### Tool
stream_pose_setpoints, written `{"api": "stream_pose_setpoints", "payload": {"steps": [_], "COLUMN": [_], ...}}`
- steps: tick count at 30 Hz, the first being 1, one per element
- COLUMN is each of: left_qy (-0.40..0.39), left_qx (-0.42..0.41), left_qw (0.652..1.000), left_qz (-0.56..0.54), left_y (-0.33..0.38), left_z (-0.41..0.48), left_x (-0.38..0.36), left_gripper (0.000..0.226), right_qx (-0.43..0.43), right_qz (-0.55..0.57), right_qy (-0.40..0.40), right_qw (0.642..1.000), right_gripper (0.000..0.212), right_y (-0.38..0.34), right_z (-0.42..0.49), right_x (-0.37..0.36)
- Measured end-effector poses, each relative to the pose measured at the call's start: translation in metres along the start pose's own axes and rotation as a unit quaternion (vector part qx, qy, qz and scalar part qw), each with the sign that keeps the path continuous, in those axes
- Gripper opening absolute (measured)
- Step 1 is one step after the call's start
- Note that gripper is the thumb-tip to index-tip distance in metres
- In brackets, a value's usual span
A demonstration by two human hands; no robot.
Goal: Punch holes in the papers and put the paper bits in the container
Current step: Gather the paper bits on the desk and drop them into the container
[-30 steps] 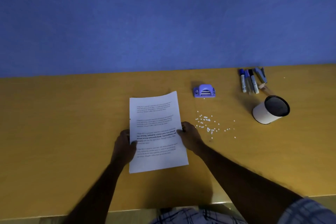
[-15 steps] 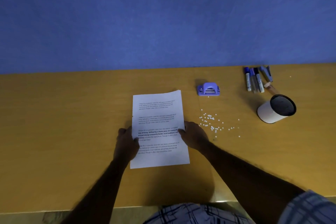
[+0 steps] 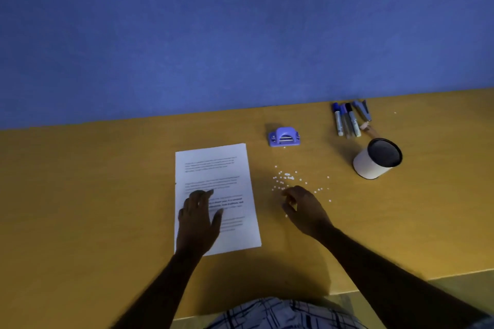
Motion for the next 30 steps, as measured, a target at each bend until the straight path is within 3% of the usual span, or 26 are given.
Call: {"api": "stream_pose_setpoints", "payload": {"steps": [7, 12, 17, 25, 30], "left_qy": [-0.131, -0.184, -0.209, -0.186, -0.188], "left_qx": [-0.112, -0.126, -0.131, -0.154, -0.209], "left_qw": [0.983, 0.973, 0.963, 0.949, 0.934], "left_qz": [0.066, 0.059, 0.105, 0.202, 0.22], "left_y": [0.055, 0.08, 0.096, 0.106, 0.119], "left_z": [0.026, 0.053, 0.068, 0.094, 0.087], "left_x": [-0.044, -0.067, -0.088, -0.106, -0.122], "left_gripper": [0.058, 0.073, 0.091, 0.111, 0.105], "right_qx": [-0.037, -0.084, -0.138, -0.15, -0.121], "right_qz": [-0.052, -0.082, -0.021, -0.109, -0.157], "right_qy": [0.029, 0.043, 0.019, -0.042, -0.037], "right_qw": [0.998, 0.992, 0.99, 0.982, 0.979], "right_gripper": [0.034, 0.051, 0.076, 0.109, 0.108], "right_y": [0.053, 0.083, 0.104, 0.117, 0.114], "right_z": [-0.017, -0.014, 0.0, 0.01, 0.004], "right_x": [0.025, 0.035, 0.035, 0.014, 0.003]}}
Point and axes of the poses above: each hand's wrist, its own z-axis towards the middle knuckle, its own x-axis out of the back of the hand, y = z × x, the point moved 2 cm from there along z, towards the middle knuckle, and after that the axes turned 3 degrees about -z, right-handed, at the moved point
